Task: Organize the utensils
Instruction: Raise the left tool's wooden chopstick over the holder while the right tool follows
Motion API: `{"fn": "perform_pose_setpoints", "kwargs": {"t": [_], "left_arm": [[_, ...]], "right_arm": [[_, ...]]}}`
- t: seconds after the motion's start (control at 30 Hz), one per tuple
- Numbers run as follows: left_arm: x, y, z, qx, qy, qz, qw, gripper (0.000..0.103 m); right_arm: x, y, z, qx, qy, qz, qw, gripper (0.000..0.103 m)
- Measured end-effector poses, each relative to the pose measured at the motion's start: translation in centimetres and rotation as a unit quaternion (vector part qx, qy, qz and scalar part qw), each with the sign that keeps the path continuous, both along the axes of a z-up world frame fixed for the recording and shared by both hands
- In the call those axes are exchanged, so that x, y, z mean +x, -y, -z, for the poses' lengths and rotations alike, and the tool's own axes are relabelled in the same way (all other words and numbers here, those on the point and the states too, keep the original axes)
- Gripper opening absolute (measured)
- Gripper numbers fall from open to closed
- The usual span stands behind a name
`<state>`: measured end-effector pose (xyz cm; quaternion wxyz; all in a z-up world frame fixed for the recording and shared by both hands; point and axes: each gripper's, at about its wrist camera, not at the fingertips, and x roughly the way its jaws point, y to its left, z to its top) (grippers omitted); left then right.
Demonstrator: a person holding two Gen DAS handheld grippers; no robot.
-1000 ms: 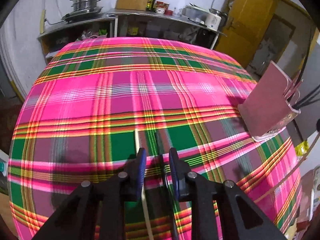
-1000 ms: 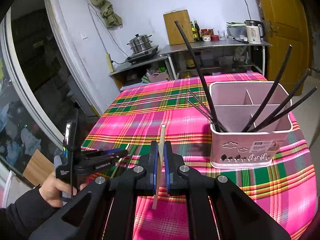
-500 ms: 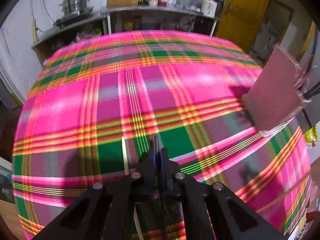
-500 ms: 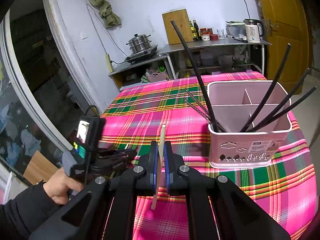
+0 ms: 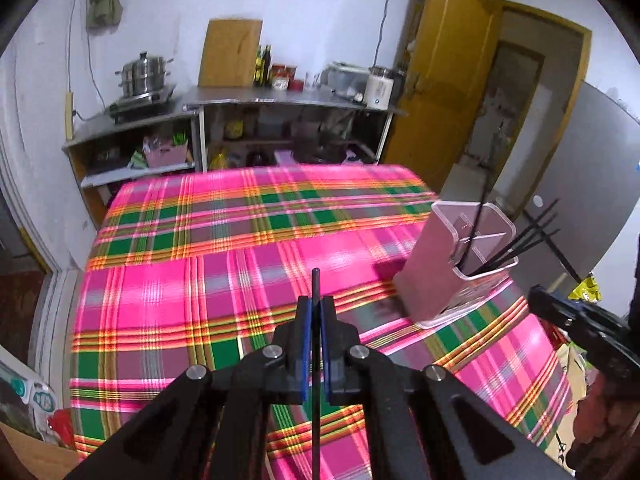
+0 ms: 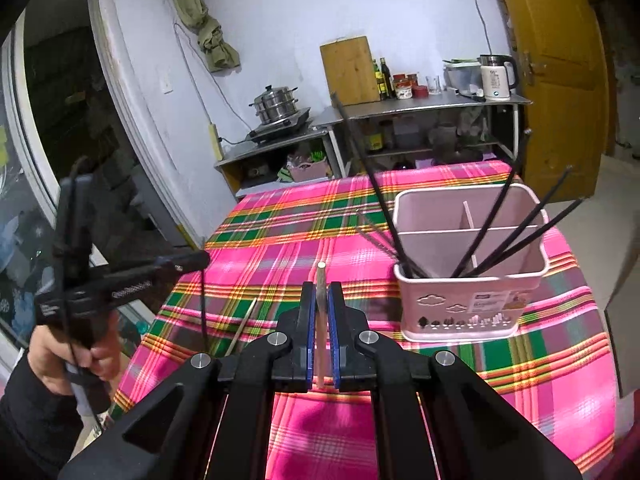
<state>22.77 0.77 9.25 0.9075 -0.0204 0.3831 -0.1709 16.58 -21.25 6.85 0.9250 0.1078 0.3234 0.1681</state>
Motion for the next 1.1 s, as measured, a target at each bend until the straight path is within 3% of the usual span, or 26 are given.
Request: {"fn": "perform_pose_setpoints", "kwargs": {"t": [0.33,0.63,1.1], "left_arm": [[-2.0,2.3,-3.4,-0.025,0.018,0.024,0.9992,0.004],[-2.0,6.7,-6.0,-0.056,0.021,0.063,0.9962,0.004],[0.9,12.0,-13.6,-0.082,0.080,0.079,0.9902,0.004]], "right_arm": [[-1.6,2.7,-2.4,-0.003,0.021,0.023,1.000,0.006],[-2.0,5.9,-4.3,0.000,0.032,0.051,0.998,0.006],[0.1,9.7,-11.3,0.015,0.108,0.095,0.989,0.006]]}}
